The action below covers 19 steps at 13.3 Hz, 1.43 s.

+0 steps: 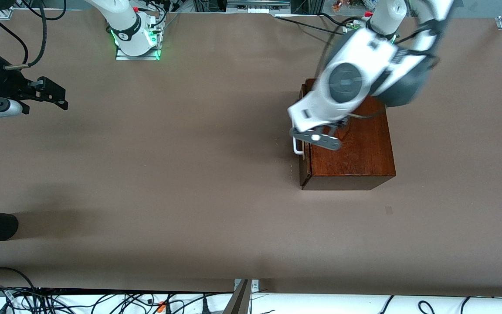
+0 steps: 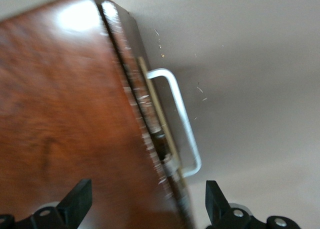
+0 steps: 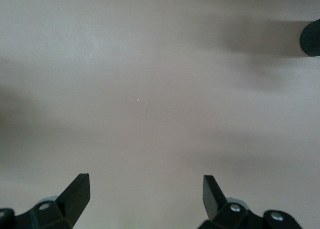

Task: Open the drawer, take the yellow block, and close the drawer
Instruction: 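Reach the left gripper to the white drawer handle of the wooden box, then hook the left gripper onto the white drawer handle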

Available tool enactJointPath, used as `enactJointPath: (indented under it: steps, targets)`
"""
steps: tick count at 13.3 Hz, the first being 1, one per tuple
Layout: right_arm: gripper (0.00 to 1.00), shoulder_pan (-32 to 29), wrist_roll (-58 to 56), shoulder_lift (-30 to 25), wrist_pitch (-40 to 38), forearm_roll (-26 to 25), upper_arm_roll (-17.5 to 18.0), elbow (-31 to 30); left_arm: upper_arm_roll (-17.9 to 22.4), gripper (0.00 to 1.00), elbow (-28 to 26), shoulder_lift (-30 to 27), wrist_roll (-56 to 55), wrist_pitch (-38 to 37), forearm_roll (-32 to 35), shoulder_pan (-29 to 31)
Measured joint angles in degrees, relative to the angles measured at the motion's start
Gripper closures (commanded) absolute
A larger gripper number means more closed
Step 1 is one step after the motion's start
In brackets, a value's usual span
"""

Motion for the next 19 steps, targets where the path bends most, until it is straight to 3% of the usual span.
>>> enactJointPath:
  steps: [7, 19]
  targets:
    - [0.0, 0.0, 0.0, 0.0, 0.0, 0.0, 0.0, 0.0, 0.1, 0.0, 2.0, 8.1, -24.0, 5.7, 16.2, -8.9]
    - [0.0, 0.0, 0.0, 0.0, 0.0, 0.0, 0.0, 0.0, 0.3, 0.0, 2.1, 13.9, -32.4, 9.9, 22.9, -11.3]
